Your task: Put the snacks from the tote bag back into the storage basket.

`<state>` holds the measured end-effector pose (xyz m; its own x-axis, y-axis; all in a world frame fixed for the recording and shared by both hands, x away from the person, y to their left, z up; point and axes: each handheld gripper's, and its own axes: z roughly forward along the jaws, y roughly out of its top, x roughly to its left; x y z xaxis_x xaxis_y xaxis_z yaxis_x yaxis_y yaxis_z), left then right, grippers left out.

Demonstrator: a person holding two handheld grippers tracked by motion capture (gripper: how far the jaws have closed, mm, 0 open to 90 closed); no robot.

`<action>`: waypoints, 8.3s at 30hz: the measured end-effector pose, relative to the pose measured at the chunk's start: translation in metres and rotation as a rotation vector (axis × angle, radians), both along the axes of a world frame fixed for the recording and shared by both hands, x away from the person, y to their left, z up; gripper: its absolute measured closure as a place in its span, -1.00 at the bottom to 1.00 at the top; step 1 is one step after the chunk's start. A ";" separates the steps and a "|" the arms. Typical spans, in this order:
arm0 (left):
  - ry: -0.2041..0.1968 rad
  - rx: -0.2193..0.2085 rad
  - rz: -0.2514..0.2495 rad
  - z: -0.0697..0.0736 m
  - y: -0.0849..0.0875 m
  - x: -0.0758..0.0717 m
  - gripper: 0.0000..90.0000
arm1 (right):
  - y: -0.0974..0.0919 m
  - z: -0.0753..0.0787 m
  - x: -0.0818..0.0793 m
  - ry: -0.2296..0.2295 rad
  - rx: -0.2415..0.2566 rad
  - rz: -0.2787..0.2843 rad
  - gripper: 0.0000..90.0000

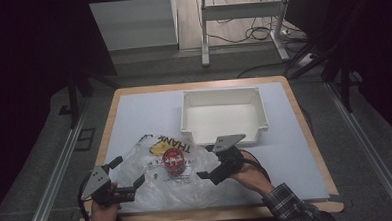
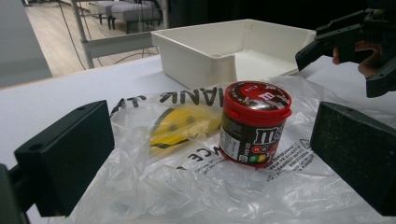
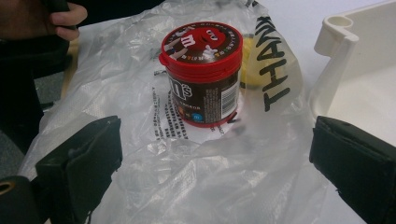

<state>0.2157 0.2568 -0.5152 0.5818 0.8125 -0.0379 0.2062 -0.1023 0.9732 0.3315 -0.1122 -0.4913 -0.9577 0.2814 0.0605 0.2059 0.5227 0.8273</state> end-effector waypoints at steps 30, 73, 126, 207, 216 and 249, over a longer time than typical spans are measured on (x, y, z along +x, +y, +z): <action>0.003 0.019 -0.004 0.000 -0.002 0.000 -1.00 | 0.043 -0.004 0.011 0.019 -0.134 0.042 -0.94; 0.007 0.031 -0.013 0.000 -0.003 0.000 -1.00 | 0.121 -0.013 0.030 0.038 -0.444 0.088 -0.84; 0.018 0.027 -0.029 0.000 -0.004 0.000 -1.00 | 0.128 0.012 0.024 -0.001 -0.513 0.125 -0.42; 0.001 0.039 -0.002 0.001 -0.004 -0.001 -1.00 | 0.038 0.053 0.071 -0.027 -0.440 -0.019 -0.42; 0.001 0.039 -0.004 0.001 -0.004 -0.001 -1.00 | 0.034 0.056 0.084 -0.035 -0.438 -0.039 -0.42; 0.001 0.037 -0.003 0.001 -0.003 -0.001 -1.00 | 0.035 0.046 0.126 -0.038 -0.452 -0.046 -0.42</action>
<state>0.2149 0.2535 -0.5145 0.5844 0.8114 -0.0078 0.2064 -0.1393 0.9685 0.4575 -0.0776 -0.4457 -0.9427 0.3138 -0.1134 0.2112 0.8242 0.5255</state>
